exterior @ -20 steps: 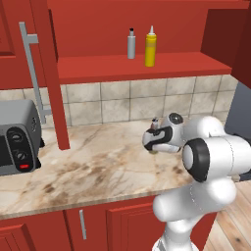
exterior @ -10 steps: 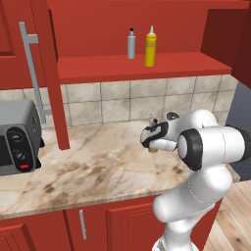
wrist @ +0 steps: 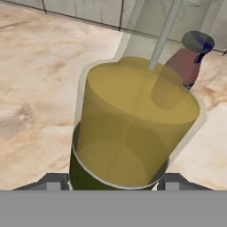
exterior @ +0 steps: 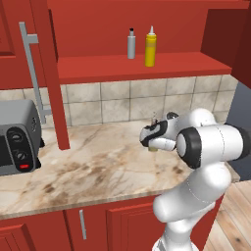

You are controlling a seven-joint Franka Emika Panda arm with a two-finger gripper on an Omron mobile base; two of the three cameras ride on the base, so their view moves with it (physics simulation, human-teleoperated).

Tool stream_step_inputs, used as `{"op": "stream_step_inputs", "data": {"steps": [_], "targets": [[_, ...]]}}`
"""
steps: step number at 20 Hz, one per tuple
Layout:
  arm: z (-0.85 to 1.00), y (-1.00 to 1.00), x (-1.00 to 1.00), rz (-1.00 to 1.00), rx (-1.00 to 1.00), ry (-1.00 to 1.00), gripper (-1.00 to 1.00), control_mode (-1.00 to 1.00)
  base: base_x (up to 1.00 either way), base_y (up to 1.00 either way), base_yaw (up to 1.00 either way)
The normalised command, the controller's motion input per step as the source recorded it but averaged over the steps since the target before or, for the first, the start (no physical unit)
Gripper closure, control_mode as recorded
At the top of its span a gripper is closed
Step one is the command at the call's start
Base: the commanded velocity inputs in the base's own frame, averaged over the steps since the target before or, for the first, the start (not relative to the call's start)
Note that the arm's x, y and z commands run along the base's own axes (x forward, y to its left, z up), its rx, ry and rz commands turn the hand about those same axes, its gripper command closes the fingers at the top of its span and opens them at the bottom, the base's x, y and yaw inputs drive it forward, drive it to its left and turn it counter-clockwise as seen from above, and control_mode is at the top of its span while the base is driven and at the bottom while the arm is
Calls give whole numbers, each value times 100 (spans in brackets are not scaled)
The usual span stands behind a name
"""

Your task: Pick the mustard and oil and vinegar bottle from the counter and place them in the cabinet.

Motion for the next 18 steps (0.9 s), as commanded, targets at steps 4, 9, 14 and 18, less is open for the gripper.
{"op": "stream_step_inputs", "data": {"steps": [4, 9, 14, 18], "targets": [[51, 0, -37, 0, -1, -12, 100, -100, 0, 0, 0], [76, 3, -28, 1, -1, -7, 100, -100, 0, 0, 0], [66, 14, -20, 0, -3, 0, 100, -100, 0, 0, 0], [64, 17, -36, 0, -6, 0, 100, -100, 0, 0, 0]]}}
